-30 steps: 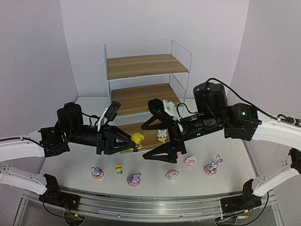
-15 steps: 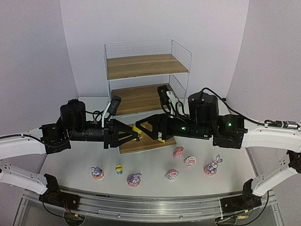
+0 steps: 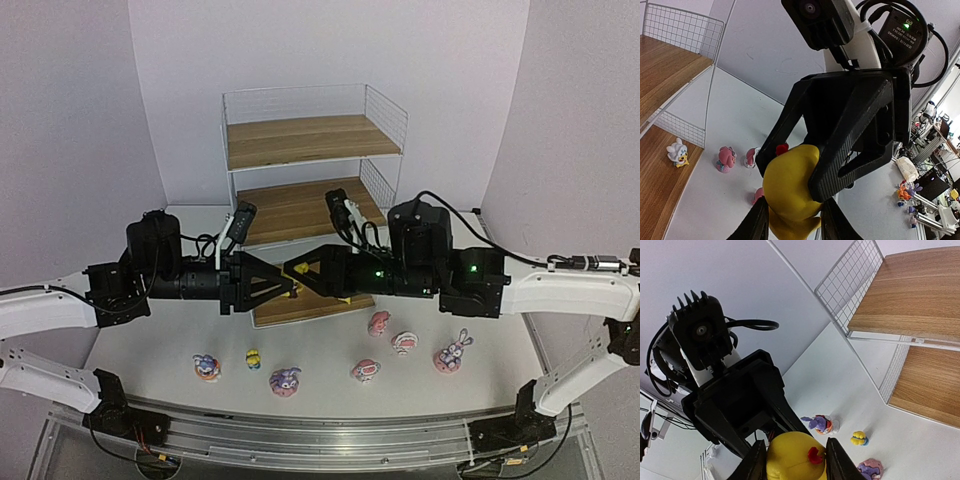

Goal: Place and organize the plastic toys onto the shelf

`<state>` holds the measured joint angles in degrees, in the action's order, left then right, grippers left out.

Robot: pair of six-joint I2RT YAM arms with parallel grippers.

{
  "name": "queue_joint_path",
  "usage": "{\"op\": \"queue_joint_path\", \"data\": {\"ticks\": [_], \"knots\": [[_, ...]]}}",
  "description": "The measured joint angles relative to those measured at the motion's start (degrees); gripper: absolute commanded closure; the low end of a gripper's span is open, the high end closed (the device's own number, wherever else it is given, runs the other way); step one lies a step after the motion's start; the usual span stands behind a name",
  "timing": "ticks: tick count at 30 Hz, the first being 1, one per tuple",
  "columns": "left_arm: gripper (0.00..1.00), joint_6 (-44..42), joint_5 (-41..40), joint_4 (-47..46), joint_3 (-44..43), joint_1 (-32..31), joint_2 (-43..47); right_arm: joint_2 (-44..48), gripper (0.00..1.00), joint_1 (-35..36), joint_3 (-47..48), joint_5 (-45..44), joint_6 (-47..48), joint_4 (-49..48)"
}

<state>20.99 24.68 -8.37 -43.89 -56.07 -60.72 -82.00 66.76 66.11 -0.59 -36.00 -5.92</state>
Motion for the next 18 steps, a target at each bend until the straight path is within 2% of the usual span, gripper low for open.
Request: {"op": "queue_joint_path", "data": {"ticks": [3,4,5,6,8,9,12,18], "knots": [[1.00,0.0,-0.5,-0.1,0.1,0.0,0.2,0.0,0.88,-0.3,-0.3,0.3,-1.1,-1.0],[0.95,0.0,-0.8,0.0,0.1,0.0,0.3,0.0,0.90,-0.3,-0.4,0.4,-1.5,-1.3],[0.83,0.0,-0.9,0.0,0.1,0.0,0.3,0.0,0.91,-0.3,-0.6,0.4,-1.8,-1.6],[0.66,0.0,-0.9,-0.1,0.1,0.0,0.4,0.0,0.93,-0.4,-0.7,0.4,-1.9,-1.9],[0.22,0.0,-1.1,0.0,0.1,0.0,0.4,0.0,0.99,-0.4,-1.0,0.2,-2.1,-2.5],[0.11,0.0,-1.2,0.1,0.1,0.0,0.5,0.0,1.00,-0.3,-1.3,0.0,-2.0,-3.0],[0.01,0.7,-2.4,1.0,0.1,0.0,1.4,0.4,1.00,-0.2,-3.4,-2.4,-1.6,-3.5],[0.00,3.6,-10.9,8.2,0.2,0.0,8.0,2.6,1.00,-0.1,-9.6,-11.6,-0.4,-2.8]]}}
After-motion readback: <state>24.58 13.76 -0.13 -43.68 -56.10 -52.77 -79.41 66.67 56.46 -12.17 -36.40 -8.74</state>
